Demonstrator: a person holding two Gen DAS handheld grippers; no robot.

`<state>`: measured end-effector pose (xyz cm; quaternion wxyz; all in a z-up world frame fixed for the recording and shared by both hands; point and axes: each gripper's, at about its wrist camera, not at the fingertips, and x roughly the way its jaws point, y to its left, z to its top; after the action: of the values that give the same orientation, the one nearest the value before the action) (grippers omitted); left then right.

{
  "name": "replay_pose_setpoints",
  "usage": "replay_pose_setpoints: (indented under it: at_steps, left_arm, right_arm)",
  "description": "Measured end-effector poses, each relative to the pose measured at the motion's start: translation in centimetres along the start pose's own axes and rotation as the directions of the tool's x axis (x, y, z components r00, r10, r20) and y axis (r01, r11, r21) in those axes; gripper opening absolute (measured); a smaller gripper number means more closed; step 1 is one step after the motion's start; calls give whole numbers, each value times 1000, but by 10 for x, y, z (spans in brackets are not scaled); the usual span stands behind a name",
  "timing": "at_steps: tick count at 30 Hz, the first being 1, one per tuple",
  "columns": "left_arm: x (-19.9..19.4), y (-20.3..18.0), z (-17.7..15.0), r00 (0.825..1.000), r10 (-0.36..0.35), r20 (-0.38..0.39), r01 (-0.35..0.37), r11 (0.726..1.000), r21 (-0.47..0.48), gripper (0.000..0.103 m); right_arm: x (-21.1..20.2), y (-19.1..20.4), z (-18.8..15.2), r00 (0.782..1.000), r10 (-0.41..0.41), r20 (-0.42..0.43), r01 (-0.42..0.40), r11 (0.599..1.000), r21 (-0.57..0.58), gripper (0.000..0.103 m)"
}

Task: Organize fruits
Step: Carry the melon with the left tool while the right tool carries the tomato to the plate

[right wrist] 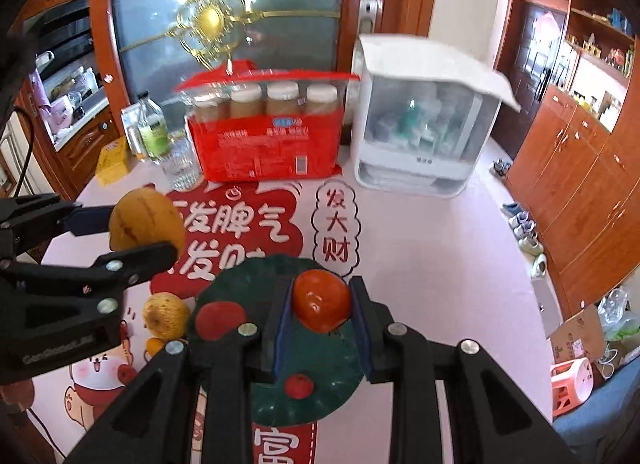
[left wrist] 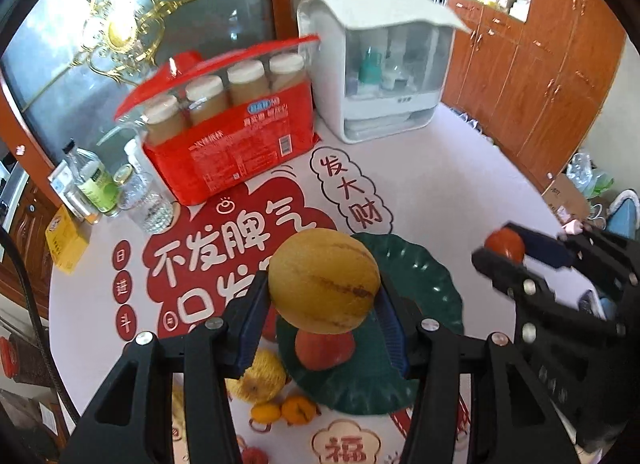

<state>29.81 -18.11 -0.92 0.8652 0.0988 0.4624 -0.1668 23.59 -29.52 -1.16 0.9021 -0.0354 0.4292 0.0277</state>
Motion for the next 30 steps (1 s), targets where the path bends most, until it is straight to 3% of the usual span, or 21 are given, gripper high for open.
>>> replay_pose_setpoints:
  at_steps: [13,30]
  left_arm:
    - [132,-13,-5,984,-21,-176,16,999,-32,50]
    - [194,-36,-17,961,-41,-272,34,999,-32,50]
  right_arm:
    - [105,-13,-50,980,69,-187,-59,997,56,28]
    - [144,-16,-68,970,101,-221,-89,994,62,28]
